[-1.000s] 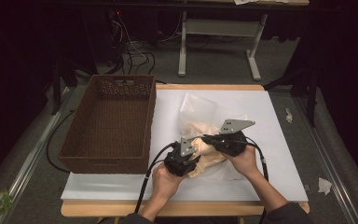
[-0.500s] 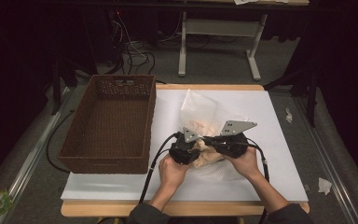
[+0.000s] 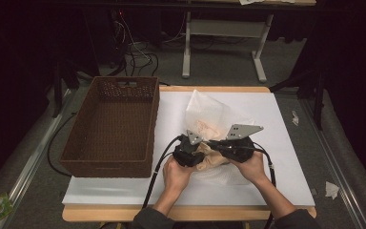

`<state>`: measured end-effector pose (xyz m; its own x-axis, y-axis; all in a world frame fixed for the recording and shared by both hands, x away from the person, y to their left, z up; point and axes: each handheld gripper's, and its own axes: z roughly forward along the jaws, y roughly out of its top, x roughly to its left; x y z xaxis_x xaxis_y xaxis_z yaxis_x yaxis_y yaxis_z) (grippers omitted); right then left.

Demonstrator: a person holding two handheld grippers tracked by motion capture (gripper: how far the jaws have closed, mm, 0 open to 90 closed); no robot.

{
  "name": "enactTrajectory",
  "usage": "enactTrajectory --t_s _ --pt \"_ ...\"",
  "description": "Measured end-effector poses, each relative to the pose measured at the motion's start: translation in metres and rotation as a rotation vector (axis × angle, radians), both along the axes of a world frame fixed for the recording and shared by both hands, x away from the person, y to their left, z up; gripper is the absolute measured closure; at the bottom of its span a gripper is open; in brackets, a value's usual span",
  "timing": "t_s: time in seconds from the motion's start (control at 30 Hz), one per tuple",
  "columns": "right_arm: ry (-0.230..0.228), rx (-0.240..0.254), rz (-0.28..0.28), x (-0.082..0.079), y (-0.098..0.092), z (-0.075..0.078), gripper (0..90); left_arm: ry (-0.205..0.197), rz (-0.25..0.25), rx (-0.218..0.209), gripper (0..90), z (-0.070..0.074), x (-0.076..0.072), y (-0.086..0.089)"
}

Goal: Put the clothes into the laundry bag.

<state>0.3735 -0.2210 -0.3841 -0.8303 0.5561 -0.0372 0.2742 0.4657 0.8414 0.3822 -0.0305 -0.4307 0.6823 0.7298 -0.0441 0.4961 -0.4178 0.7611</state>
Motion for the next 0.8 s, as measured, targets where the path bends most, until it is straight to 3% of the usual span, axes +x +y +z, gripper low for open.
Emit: enactTrajectory --t_s 0.13,0.23,0.47,0.73,0.8 --pt "0.009 -0.009 -0.029 0.005 -0.002 -0.004 89.8 -0.002 -0.015 -0.001 46.5 0.004 -0.012 0.01" --pt "0.013 -0.011 -0.032 0.007 -0.001 -0.006 89.8 -0.011 -0.022 0.0 40.7 0.007 -0.02 0.016" --pt "0.01 -0.015 -0.034 0.008 0.0 -0.007 89.8 -0.037 -0.033 -0.017 37.5 0.013 -0.04 0.032" --pt "0.017 -0.019 -0.05 0.009 -0.002 -0.006 89.7 -0.006 -0.07 -0.057 30.0 0.019 -0.053 0.044" --pt "0.016 -0.019 -0.05 0.009 -0.002 -0.006 89.8 0.001 -0.067 -0.05 29.8 0.017 -0.053 0.045"
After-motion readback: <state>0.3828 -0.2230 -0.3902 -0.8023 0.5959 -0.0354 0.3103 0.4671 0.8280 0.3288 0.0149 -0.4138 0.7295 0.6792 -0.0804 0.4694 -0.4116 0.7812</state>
